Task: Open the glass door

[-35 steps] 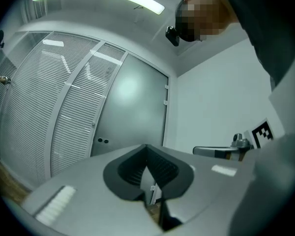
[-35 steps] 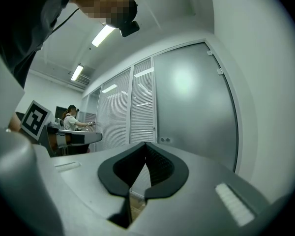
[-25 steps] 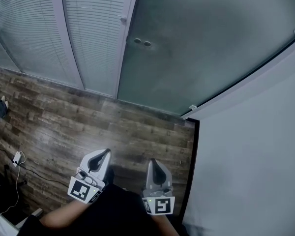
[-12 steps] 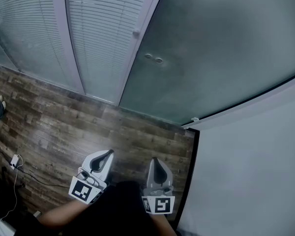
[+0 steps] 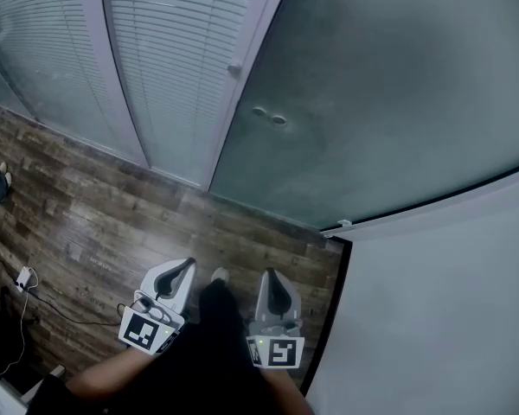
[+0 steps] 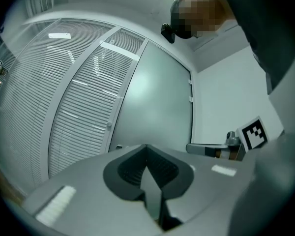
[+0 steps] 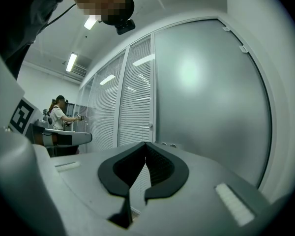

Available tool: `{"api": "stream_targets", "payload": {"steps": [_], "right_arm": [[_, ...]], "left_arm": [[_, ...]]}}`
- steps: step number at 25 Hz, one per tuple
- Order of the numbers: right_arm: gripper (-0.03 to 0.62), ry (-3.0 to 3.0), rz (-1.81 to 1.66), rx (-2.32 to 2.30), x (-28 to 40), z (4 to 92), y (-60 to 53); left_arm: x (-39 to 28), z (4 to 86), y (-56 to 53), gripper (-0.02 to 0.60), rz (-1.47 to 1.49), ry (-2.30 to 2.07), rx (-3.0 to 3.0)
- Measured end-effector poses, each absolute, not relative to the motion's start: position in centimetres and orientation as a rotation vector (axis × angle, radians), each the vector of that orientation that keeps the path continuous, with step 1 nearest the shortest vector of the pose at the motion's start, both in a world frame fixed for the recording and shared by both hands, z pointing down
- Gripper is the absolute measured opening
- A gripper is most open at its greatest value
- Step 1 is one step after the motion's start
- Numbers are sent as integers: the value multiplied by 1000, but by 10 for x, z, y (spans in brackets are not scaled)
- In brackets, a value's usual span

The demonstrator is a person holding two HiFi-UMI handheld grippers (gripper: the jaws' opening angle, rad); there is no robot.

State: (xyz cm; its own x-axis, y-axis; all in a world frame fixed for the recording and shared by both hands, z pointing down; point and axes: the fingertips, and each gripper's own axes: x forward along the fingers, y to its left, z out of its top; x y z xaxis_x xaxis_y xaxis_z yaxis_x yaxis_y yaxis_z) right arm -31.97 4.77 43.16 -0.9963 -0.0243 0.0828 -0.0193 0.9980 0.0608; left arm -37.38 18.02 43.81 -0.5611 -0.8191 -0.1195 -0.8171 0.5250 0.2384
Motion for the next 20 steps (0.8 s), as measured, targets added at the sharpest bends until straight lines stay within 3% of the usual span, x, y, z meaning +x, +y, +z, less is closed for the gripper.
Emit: {"api": "stream_targets", "payload": {"steps": [20], "right_arm": [[48, -3054, -25, -106, -477, 457, -58]], "left_arm": [[-437, 416, 104, 0, -358, -2880, 1241]]}}
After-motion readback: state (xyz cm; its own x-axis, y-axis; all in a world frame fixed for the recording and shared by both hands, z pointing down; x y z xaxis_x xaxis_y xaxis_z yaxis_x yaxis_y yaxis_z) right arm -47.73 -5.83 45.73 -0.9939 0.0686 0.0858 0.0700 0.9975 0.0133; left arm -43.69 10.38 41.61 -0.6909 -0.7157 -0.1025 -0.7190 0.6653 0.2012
